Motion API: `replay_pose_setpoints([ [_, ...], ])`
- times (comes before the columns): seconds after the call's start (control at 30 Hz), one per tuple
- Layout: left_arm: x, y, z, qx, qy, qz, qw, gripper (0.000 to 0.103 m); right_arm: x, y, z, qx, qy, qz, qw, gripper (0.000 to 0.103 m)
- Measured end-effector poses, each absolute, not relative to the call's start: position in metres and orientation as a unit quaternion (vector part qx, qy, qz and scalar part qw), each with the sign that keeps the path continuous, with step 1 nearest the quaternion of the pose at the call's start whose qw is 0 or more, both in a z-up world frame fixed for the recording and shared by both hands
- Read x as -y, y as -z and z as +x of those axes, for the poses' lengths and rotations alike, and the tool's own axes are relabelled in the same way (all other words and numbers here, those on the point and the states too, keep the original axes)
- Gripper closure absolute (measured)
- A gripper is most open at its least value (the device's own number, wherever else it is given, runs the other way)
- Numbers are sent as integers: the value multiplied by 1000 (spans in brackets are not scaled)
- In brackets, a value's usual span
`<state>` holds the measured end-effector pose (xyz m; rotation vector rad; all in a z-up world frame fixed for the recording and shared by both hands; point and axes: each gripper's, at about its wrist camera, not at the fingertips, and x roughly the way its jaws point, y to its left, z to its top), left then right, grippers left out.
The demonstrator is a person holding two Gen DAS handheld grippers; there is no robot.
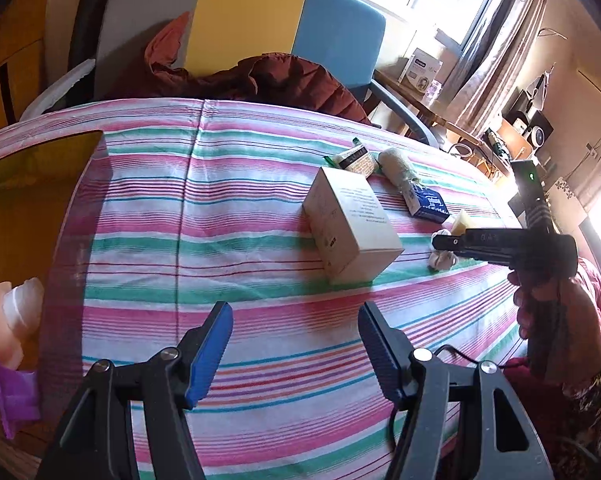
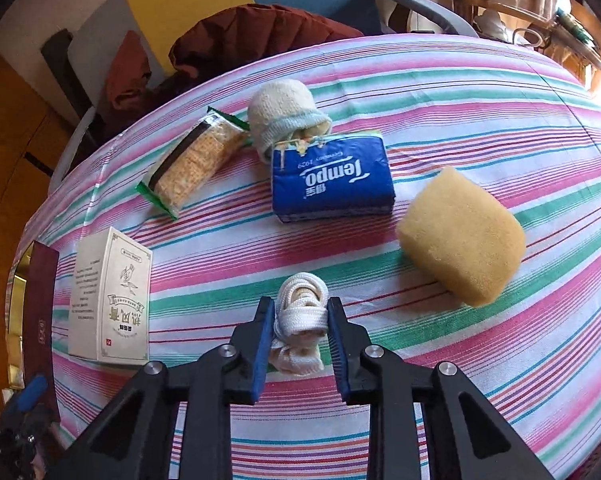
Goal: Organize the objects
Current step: 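Grasp the white printed box with the left tool while the right tool grasps the white knotted cloth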
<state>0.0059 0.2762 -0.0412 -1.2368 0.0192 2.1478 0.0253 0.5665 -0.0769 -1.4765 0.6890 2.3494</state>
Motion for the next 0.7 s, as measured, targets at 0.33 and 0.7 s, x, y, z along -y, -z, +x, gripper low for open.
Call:
replay_pose_setpoints([
  [0.33, -364, 39, -19, -47, -819, -464, 334, 28, -560, 86, 17, -228, -809, -527, 128, 73],
  [0.7, -400, 63, -30, -112, -829, -445, 319, 27, -559, 86, 13, -214, -811, -529, 129, 73],
])
